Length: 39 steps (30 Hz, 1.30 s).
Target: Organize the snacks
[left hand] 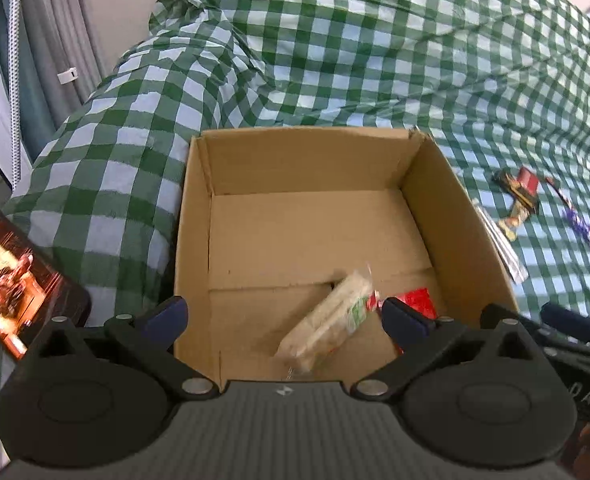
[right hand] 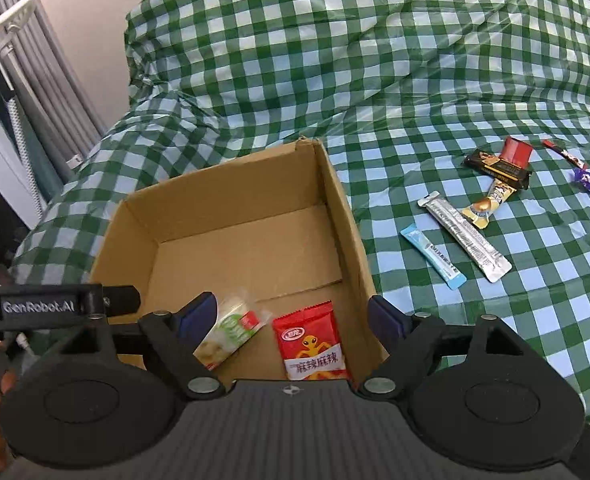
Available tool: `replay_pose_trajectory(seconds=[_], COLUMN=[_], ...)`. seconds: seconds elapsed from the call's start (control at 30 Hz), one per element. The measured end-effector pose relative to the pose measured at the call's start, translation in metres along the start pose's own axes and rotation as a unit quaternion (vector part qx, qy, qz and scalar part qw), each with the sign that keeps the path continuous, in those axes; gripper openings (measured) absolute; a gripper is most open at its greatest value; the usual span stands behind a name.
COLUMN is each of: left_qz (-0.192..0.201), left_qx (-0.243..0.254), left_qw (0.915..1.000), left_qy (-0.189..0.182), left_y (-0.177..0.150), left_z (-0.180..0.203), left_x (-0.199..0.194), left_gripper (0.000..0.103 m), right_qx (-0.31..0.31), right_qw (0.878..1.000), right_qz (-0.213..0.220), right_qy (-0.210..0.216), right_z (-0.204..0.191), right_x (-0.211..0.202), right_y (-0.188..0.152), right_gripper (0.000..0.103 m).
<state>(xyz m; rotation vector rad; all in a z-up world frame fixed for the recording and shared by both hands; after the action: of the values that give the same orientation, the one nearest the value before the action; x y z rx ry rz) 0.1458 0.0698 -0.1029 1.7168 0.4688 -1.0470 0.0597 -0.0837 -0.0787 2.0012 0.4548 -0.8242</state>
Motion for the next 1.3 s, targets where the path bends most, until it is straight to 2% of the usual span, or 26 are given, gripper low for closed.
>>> replay_pose_trajectory(seconds=[0.2, 0.4, 0.67, 1.0, 1.3], left_qz=[-0.011, 0.004, 0.038, 0.062, 0.073], left_qx=[0.02, 0.038, 0.048, 0.052, 0.073], left_qw=[0.9997, 0.9992, 0.9979, 0.9964, 0.994], left_qy=[0.002, 0.011, 0.023, 0.027, 0.036], left_y=[-0.034, -0.059, -0.077, -0.097, -0.101], left_z=[0.01, 0.016, 0.02, 0.027, 0.036], left_x=[-0.028, -0.062, -0.104, -0.134, -0.146], left_gripper=[0.103, 0.103, 0.103, 0.103, 0.103], right_qx=[-0.021, -0.048, -0.061, -0.071, -0.062], right_qw=[1.0, 0.998, 0.996, 0.993, 0.992], right_qz=[-0.001, 0.024, 0.053, 0.091, 0.104], right_qy=[-0.011, -0.028, -0.024, -0.022, -0.025], right_z=[-0.005, -0.016, -0.024, -0.018, -0.012], right_x=[-0.037, -0.079, -0.127, -0.163, -0.176], right_y=[-0.019, -0.034, -0.054, -0.065, -0.071], right_gripper=[0.091, 0.096, 0.098, 0.099, 0.099])
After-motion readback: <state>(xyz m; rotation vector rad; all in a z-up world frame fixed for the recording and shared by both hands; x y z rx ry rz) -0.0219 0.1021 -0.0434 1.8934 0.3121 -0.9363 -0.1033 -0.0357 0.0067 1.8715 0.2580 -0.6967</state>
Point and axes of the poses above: each gripper's, at about its wrist camera, not at the fingertips, and x roughly the way its jaws point, z to its right, y to its top, the point moved 7 cm from there along x, roughly the way its jaws point, and after that the axes turned 6 degrees about x, right-handed, at the moved point
